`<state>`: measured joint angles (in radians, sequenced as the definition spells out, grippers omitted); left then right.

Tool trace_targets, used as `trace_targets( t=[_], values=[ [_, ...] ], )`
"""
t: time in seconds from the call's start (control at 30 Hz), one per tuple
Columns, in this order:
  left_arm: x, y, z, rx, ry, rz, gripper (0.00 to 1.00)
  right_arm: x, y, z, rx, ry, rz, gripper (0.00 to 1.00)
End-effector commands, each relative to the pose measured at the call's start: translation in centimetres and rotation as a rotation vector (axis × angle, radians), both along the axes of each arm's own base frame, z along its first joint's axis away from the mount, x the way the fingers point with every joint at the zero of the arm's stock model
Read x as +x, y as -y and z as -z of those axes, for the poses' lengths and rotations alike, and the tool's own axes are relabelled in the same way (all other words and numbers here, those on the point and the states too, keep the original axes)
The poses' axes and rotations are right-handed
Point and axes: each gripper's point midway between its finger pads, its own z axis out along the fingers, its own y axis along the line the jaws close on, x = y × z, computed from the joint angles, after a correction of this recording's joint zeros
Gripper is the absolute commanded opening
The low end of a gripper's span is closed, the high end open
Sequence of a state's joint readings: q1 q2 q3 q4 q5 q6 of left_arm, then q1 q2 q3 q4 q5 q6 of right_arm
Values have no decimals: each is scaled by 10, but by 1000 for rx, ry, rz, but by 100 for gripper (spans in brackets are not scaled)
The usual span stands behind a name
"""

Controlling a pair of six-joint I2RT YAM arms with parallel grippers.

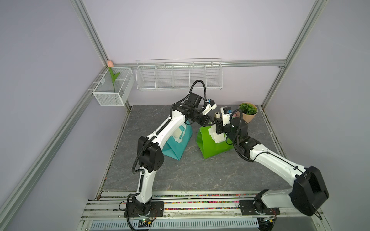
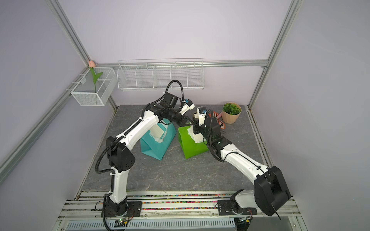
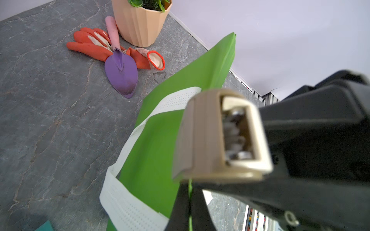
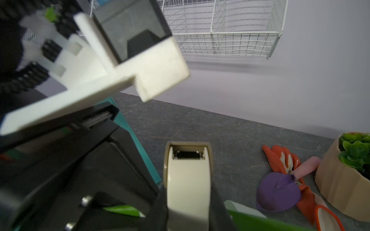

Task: Staple the receipts to the bags
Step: Place the stapler in the takeout bag.

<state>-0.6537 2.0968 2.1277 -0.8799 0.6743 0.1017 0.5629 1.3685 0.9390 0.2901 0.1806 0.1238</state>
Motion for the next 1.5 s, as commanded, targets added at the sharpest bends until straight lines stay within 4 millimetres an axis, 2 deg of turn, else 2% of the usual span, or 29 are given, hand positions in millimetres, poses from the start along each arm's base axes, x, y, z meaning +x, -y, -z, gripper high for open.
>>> trace_targets(
  t=[0.0, 0.17, 0.27, 0.33, 0.43, 0.47, 0.53, 0.57, 0.63, 0.7, 0.73, 0.8, 0.9, 1.03, 1.2, 1.27, 1.47],
  values=[
    [1, -2, -6, -14, 1, -11, 0, 4, 4, -1, -8, 41, 33, 7],
    [6, -7, -5, -16, -6, -33, 0, 1, 7, 8, -21, 37, 59, 7],
    [7, -10, -8, -22, 16, -30, 0, -1, 7, 8, -31, 37, 58, 16],
    [8, -11, -10, -18, 30, -33, 0, -2, 5, 9, -37, 34, 47, 34],
    [1, -9, -15, -43, 35, 15, 0, -5, 1, 13, -51, 12, 22, 52],
    [1, -9, -15, -42, 39, 18, 0, -6, 0, 11, -46, 11, 11, 54],
    [3, -10, -15, -38, 47, 15, 0, -10, -2, 5, -40, 21, -10, 49],
    [3, -10, -13, -35, 50, 17, 0, -10, 2, 2, -40, 23, 6, 53],
    [1, -11, -11, -25, 63, 40, 0, -12, 8, -8, -37, 29, 23, 69],
    [0, -15, -3, 8, 99, 66, 0, -19, 14, -27, -69, 66, 9, 99],
    [1, -18, 1, 34, 118, 67, 0, -21, 18, -34, -94, 69, 3, 90],
    [-1, -21, 10, 65, 138, 111, 0, -24, 20, -46, -136, 32, -81, 89],
    [-1, -24, 15, 95, 152, 166, 0, -27, 26, -47, -151, -91, -243, 89],
    [2, -24, 16, 101, 191, 214, 0, -36, 25, -38, -199, -152, -407, 89],
    [6, -26, 21, 127, 262, 251, 0, -42, 16, -24, -272, -68, -529, 89],
    [7, -26, 21, 124, 273, 258, 0, -44, 12, -25, -222, -71, -601, 89],
    [-3, -21, 13, 99, 307, 294, 0, -26, 6, -8, -109, -111, -747, 89]
  ],
)
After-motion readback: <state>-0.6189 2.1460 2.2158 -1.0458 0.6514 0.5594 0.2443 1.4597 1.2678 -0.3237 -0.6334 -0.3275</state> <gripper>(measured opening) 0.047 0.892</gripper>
